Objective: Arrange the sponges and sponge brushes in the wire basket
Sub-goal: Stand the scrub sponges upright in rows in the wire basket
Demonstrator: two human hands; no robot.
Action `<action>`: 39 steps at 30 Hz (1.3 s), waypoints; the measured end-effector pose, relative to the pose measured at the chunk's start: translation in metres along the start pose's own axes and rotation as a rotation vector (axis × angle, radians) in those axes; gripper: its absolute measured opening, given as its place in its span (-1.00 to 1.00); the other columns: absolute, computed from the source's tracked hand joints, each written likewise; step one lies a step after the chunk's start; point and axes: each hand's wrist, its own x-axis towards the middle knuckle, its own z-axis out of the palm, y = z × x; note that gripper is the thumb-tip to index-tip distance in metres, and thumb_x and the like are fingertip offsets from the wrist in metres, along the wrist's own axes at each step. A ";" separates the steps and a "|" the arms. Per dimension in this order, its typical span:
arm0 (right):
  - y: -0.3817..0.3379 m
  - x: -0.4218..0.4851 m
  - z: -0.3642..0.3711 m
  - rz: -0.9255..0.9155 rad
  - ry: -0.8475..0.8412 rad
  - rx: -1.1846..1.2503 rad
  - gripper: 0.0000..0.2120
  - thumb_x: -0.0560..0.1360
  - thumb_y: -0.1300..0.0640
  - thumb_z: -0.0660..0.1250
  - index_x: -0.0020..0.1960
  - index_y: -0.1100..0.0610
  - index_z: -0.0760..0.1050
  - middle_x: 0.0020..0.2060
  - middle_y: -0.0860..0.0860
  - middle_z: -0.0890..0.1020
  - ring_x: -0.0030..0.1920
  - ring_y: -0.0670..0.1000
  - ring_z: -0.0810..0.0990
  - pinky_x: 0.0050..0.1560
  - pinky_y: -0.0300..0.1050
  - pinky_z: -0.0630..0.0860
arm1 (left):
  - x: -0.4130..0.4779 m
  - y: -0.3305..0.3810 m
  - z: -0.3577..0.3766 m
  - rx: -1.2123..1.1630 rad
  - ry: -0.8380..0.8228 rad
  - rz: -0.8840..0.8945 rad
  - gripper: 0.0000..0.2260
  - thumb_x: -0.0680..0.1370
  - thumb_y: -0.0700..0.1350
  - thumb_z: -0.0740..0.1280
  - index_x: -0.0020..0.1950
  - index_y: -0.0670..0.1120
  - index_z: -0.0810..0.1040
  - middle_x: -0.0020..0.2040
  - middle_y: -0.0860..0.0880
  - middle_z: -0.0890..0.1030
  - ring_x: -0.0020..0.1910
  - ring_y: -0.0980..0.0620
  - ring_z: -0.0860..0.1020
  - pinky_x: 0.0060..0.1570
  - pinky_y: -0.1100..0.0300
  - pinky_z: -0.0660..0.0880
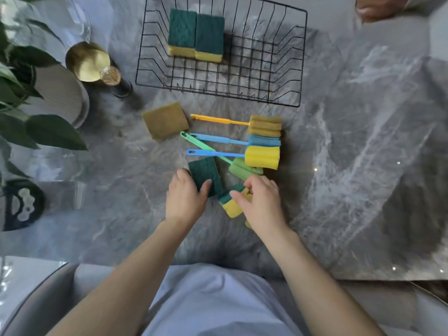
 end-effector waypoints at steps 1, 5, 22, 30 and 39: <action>0.003 -0.002 -0.002 0.030 -0.012 0.005 -0.71 0.43 -0.10 0.48 -0.06 0.06 0.47 -0.17 -0.10 0.43 -0.08 0.10 0.47 -0.10 -0.01 0.43 | 0.000 0.000 0.000 -0.021 0.005 0.006 -0.63 0.57 0.07 0.40 0.05 -0.18 0.35 0.03 -0.23 0.54 0.07 -0.27 0.52 -0.05 -0.11 0.49; 0.011 -0.010 -0.008 0.121 -0.122 -0.081 -0.70 0.43 -0.01 0.45 0.07 0.09 0.50 -0.06 0.02 0.57 0.02 0.14 0.54 -0.07 -0.01 0.49 | 0.002 -0.001 -0.001 -0.120 -0.002 -0.047 -0.70 0.58 -0.02 0.40 0.05 -0.13 0.32 0.01 -0.19 0.57 -0.01 -0.20 0.54 -0.21 0.04 0.40; -0.002 0.010 -0.066 0.239 -0.205 0.335 -0.82 0.46 0.07 0.51 0.02 0.08 0.61 -0.25 -0.09 0.59 -0.27 -0.23 0.54 -0.22 -0.36 0.45 | 0.005 0.018 -0.050 -0.486 0.065 -0.041 -0.78 0.56 -0.06 0.45 0.11 0.08 0.45 -0.25 0.05 0.58 -0.29 0.18 0.58 -0.23 0.17 0.49; -0.010 0.084 -0.131 0.122 0.215 0.618 -0.90 0.51 0.17 0.45 0.00 0.04 0.57 -0.17 -0.02 0.65 -0.19 -0.13 0.59 -0.12 -0.27 0.52 | 0.101 0.120 -0.100 -0.657 0.136 0.174 -0.81 0.55 -0.11 0.46 0.07 0.00 0.48 -0.31 0.08 0.60 -0.33 0.13 0.58 -0.28 0.18 0.53; -0.010 0.214 -0.139 0.143 0.408 0.567 -0.83 0.57 0.10 0.37 0.11 0.01 0.43 -0.17 -0.12 0.57 -0.19 -0.21 0.55 -0.20 -0.35 0.40 | 0.244 0.208 -0.063 -0.464 -0.061 0.087 -0.68 0.58 -0.05 0.42 0.28 -0.11 0.45 0.17 -0.15 0.61 0.10 -0.11 0.61 0.10 -0.02 0.59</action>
